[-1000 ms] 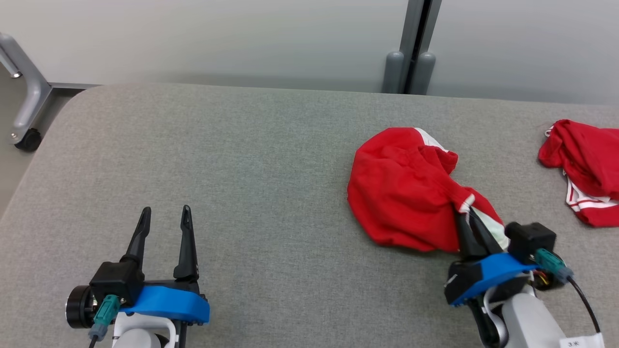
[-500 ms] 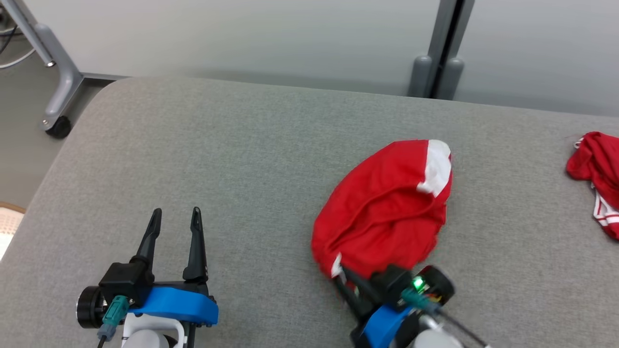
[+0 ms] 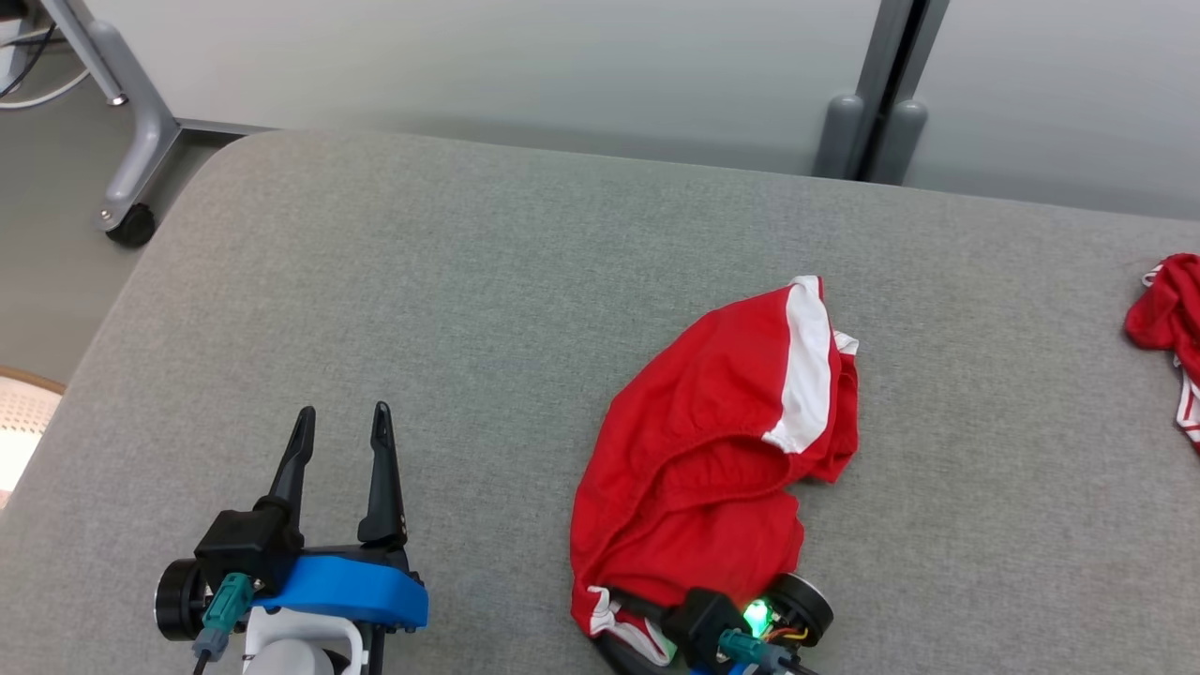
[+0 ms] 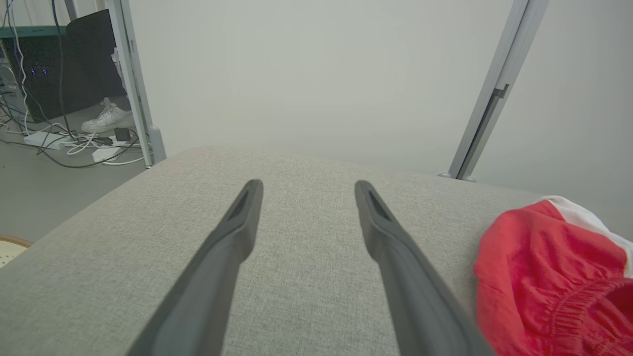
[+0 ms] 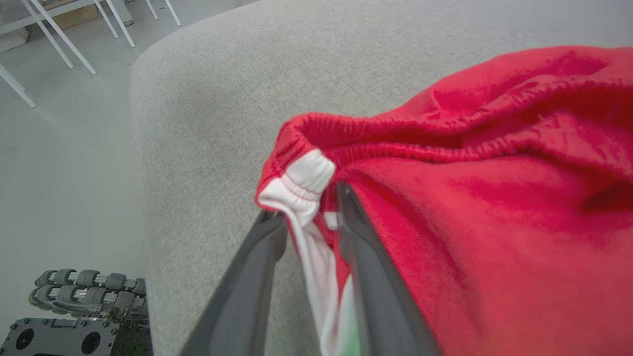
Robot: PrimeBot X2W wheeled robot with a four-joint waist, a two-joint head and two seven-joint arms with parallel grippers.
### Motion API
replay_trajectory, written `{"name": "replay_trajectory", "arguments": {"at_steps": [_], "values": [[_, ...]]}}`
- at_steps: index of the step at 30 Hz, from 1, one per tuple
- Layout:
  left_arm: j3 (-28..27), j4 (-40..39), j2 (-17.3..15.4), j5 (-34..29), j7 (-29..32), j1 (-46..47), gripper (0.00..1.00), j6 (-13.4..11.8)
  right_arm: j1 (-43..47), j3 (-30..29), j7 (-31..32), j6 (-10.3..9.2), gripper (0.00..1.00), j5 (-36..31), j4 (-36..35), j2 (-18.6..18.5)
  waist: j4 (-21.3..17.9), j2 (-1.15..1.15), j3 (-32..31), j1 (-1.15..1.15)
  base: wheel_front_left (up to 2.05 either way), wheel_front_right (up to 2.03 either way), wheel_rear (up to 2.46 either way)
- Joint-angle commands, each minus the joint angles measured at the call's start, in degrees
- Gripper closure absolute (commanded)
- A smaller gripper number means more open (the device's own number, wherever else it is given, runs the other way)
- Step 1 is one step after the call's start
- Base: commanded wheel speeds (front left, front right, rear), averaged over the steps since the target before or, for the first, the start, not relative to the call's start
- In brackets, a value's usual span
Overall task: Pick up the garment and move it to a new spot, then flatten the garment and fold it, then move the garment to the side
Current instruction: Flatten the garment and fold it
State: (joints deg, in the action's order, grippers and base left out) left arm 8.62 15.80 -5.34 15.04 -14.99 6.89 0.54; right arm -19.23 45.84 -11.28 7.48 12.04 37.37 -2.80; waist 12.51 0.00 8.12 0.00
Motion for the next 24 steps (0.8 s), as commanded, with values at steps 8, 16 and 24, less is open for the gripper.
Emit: {"name": "replay_trajectory", "arguments": {"at_steps": [8, 16, 24], "values": [[-1.62, -0.21, 0.09, -1.09, -0.27, -0.55, 0.00, 0.29, -0.12, -5.87, -2.92, 0.03, 0.00, 0.59, -3.68, -0.18, -2.44, 0.00, -1.24, 0.00, 0.00, 0.00, 0.00], [-3.67, -0.64, -0.66, -1.26, -0.27, -1.23, 0.00, 0.86, 3.63, -15.37, -1.80, 0.03, 0.00, -3.34, -12.62, -2.53, -4.53, 0.00, -1.82, 0.00, 0.00, 0.00, 0.00], [-3.86, -1.25, -0.17, -1.97, -0.27, -1.74, 0.00, 0.56, 9.31, -20.75, 1.65, 0.03, 0.00, -3.77, -23.18, -3.71, -5.27, 0.00, -1.87, 0.00, 0.00, 0.00, 0.00]]}}
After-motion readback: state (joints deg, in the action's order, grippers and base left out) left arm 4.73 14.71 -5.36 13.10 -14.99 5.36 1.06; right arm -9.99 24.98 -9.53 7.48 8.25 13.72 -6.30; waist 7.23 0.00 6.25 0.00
